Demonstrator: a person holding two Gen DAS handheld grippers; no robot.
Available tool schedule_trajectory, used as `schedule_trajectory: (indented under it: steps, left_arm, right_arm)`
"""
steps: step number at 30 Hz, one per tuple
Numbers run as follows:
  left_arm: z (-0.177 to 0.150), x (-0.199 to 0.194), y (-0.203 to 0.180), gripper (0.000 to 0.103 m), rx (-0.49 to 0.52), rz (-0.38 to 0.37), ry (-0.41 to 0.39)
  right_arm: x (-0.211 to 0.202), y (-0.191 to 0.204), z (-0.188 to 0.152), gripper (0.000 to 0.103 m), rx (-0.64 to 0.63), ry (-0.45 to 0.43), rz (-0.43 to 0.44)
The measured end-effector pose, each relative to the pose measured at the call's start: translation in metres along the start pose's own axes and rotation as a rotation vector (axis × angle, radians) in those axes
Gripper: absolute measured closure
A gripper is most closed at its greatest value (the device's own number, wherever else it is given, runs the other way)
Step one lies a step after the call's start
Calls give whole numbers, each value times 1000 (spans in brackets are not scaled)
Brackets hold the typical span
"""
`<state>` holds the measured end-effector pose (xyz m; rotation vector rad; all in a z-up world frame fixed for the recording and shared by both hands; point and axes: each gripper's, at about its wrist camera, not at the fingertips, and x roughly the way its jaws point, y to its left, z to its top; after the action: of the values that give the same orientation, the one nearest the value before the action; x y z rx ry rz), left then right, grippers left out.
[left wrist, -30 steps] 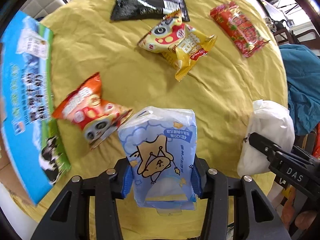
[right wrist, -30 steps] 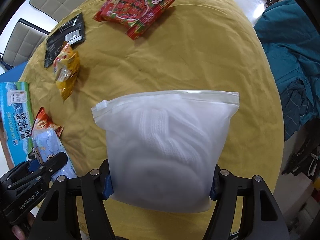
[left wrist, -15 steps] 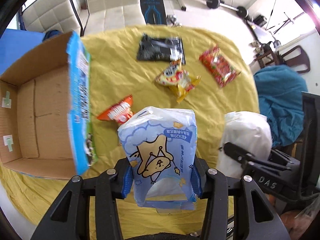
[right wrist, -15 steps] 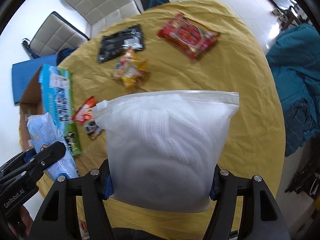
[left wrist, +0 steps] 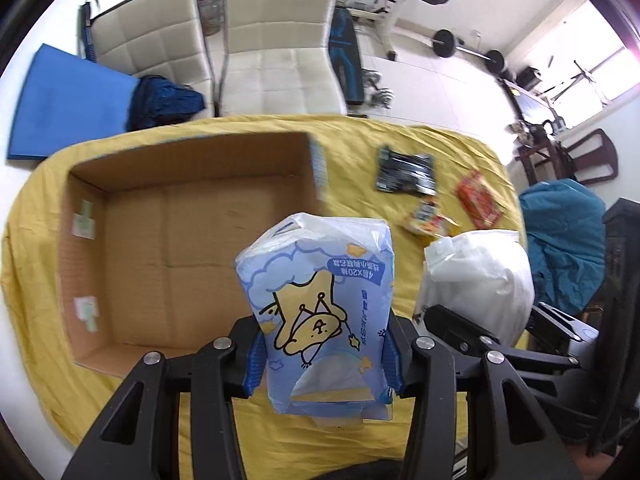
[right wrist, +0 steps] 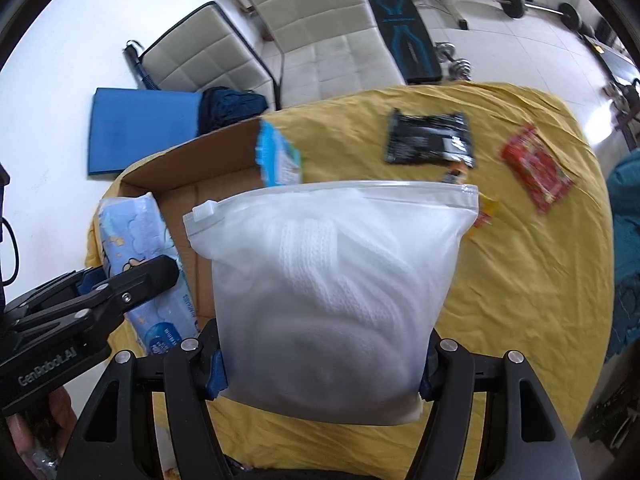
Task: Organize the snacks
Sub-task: 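Carry both packs into the cardboard box and lower them with both tools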
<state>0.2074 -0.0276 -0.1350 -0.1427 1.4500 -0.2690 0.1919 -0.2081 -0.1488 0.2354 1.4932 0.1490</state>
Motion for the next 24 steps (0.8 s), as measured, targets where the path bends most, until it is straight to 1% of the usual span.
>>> schedule_trajectory:
  steps: [4, 6, 8, 9, 11, 13, 16, 18, 20, 24]
  left_arm:
    - [31, 31, 55, 59, -20, 42, 10]
    - [39, 43, 82, 59, -32, 59, 31]
    - [49, 56, 102, 59, -51, 69, 46]
    - [55, 60, 119, 59, -62, 69, 57]
    - [69, 83, 140, 59, -88, 74, 78]
    - [79, 99, 162, 59, -116, 54, 109]
    - [91, 129, 183, 59, -133, 26, 166]
    - [97, 147, 191, 58, -131, 7, 204]
    - [99, 160, 196, 57, -134, -11, 225]
    - [100, 186, 208, 57, -160, -89, 282]
  right_arm:
    - [31, 52, 20, 33, -27, 24, 0]
    - [52, 76, 31, 33, -35, 39, -9]
    - [72, 96, 40, 33, -42, 55, -20]
    - [84, 105, 45, 33, -42, 67, -25]
    - [104, 116, 53, 33, -40, 82, -33]
    - [127, 125, 62, 33, -40, 101, -47]
    - [157, 133, 71, 33, -44, 122, -82]
    - [171, 136, 76, 33, -42, 129, -91]
    - [184, 135, 81, 33, -34, 142, -102]
    - [203, 134, 87, 32, -44, 147, -133]
